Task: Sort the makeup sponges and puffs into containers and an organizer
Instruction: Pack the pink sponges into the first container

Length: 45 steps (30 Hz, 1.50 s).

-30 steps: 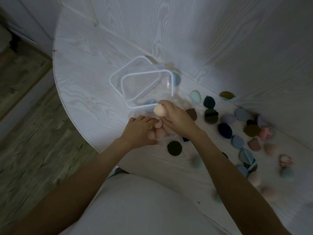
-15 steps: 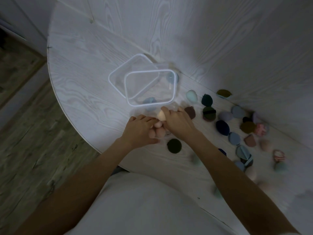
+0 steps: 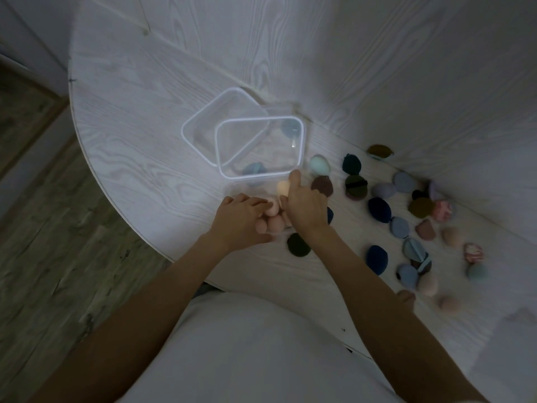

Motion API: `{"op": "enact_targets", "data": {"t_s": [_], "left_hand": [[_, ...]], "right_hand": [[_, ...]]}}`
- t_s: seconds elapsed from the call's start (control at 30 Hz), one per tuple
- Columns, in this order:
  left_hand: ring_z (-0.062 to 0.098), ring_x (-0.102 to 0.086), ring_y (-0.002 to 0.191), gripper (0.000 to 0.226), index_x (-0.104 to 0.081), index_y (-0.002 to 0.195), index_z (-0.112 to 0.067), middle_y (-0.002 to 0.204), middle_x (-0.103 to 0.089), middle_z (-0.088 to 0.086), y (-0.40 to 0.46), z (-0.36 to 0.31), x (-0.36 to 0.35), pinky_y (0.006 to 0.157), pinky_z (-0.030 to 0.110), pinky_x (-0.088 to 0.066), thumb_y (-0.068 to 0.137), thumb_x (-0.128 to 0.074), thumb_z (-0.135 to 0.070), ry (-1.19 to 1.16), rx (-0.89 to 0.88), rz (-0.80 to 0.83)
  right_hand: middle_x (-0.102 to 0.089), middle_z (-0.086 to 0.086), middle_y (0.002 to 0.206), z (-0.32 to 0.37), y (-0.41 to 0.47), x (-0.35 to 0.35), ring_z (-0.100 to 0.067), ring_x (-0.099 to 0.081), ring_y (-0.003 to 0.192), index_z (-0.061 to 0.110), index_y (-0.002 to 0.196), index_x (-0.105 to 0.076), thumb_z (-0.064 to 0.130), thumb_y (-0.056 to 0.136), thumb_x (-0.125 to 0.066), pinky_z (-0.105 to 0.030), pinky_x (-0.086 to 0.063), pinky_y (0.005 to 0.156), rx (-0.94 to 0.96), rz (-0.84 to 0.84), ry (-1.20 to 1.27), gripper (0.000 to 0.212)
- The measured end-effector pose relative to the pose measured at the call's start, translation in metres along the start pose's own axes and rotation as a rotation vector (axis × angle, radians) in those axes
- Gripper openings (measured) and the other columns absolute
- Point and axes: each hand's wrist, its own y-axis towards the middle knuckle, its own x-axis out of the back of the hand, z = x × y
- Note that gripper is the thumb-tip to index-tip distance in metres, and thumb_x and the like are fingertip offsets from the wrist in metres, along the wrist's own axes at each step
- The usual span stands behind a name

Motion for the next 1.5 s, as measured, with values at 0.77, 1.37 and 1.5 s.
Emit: {"op": "enact_targets", "data": {"t_s": [0.77, 1.37, 1.5], "left_hand": [[0.022, -0.038, 0.124, 0.079, -0.031, 0.142, -0.033, 0.143, -0.04, -0.01, 0.005, -0.002, 0.001, 0.093, 0.036, -0.029, 0.074, -0.058, -0.062, 0.13, -0.089, 0.117], [0.02, -0.033, 0.129, 0.079, -0.027, 0.142, -0.038, 0.147, -0.032, -0.017, 0.014, -0.006, 0.001, 0.093, 0.038, -0.031, 0.074, -0.062, -0.058, 0.123, -0.207, 0.183], [0.018, -0.035, 0.128, 0.077, -0.03, 0.141, -0.037, 0.146, -0.035, -0.016, 0.019, -0.013, -0.002, 0.092, 0.037, -0.031, 0.074, -0.062, -0.058, 0.123, -0.248, 0.169]], "right_hand": [[-0.05, 0.002, 0.051, -0.02, -0.009, -0.014, -0.01, -0.039, 0.034, 0.018, 0.053, -0.052, 0.013, 0.059, -0.081, -0.017, -0.018, 0.038, 0.219, -0.12, -0.26, 0.03], [-0.067, 0.001, 0.092, -0.01, -0.036, -0.019, -0.018, -0.062, 0.06, 0.017, 0.089, -0.067, 0.014, 0.082, -0.041, -0.025, -0.038, 0.044, -0.106, -0.185, 0.0, 0.027], [-0.047, 0.001, 0.138, -0.018, -0.048, -0.015, -0.021, -0.058, 0.103, 0.016, 0.128, -0.052, 0.02, 0.097, -0.04, -0.034, -0.046, 0.074, -0.158, -0.068, 0.252, 0.034]]}}
